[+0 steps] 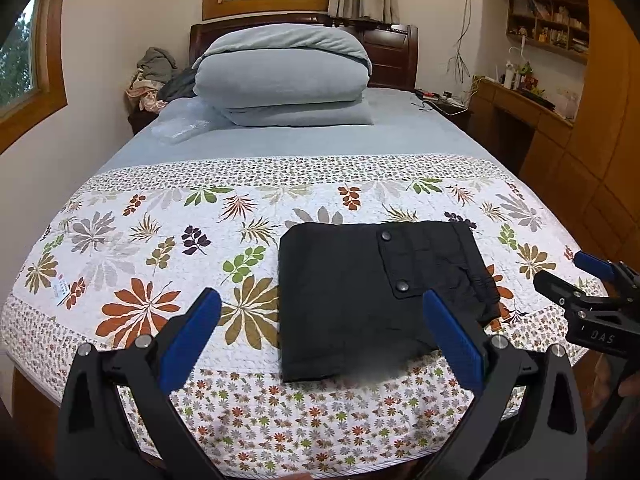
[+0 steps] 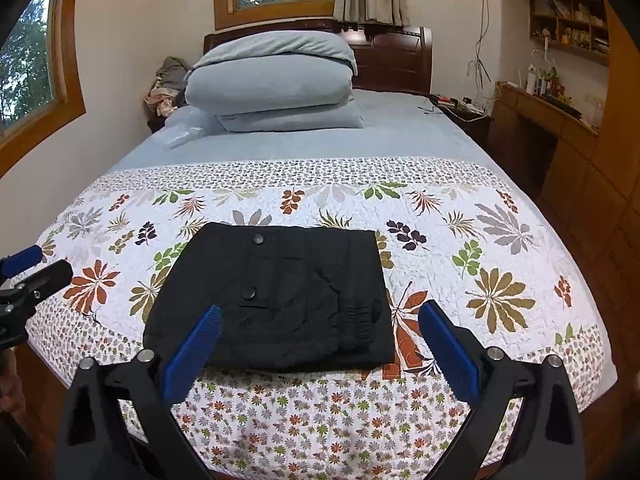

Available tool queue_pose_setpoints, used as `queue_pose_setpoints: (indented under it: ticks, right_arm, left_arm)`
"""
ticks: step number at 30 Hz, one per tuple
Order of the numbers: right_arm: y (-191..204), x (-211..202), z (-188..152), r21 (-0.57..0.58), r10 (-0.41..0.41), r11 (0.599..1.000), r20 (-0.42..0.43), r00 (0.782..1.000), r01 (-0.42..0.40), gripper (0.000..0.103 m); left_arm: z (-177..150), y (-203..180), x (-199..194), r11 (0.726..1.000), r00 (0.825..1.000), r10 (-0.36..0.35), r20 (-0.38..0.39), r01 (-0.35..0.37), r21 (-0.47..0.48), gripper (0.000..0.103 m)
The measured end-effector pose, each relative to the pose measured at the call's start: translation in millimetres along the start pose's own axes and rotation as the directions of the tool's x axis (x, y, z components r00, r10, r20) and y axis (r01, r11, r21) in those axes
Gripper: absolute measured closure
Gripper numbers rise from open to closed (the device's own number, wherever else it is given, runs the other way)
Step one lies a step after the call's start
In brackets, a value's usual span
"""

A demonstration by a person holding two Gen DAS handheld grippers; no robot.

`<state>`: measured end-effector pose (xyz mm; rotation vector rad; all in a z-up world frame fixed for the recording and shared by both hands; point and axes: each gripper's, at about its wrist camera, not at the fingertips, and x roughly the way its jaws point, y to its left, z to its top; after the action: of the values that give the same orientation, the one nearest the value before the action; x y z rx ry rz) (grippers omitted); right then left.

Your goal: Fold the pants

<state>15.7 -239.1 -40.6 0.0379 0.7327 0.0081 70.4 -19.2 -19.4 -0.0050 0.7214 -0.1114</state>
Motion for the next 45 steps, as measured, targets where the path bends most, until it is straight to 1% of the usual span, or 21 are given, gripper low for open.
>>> queue_pose_setpoints:
  ticks: [6, 11, 21, 45]
  right_arm:
    - [-9.9, 2.1, -0.9, 0.028, -0.022, 0.999, -0.004, 1.0, 0.023, 0.003]
    - [-12.0, -0.6, 0.1, 0.028, -0.032, 0.999, 0.004, 0.999, 0.032, 0.003]
    - [-8.2, -2.1, -0.4, 0.014, -0.033, 0.999, 0.003, 0.999, 0.033, 0.003]
    - [-5.3, -2.8, 0.2, 0.007, -0.033, 0.999, 0.006, 0.999, 0.033, 0.003]
  left_arm:
    - [0.8, 4.1, 0.1, 1.0, 1.0, 0.016, 0.003, -0.016, -0.009, 0.003]
    - [-0.3, 8.3, 0.7, 0.999, 1.0, 0.015, -0.001, -0.015, -0.029, 0.003]
    - [-1.7, 9.0, 0.2, 0.999, 1.0, 0.03, 0.005, -0.03, -0.026, 0.003]
    - [-3.9, 8.3, 1.5, 0.999, 1.0, 0.031, -0.002, -0.031, -0.015, 0.003]
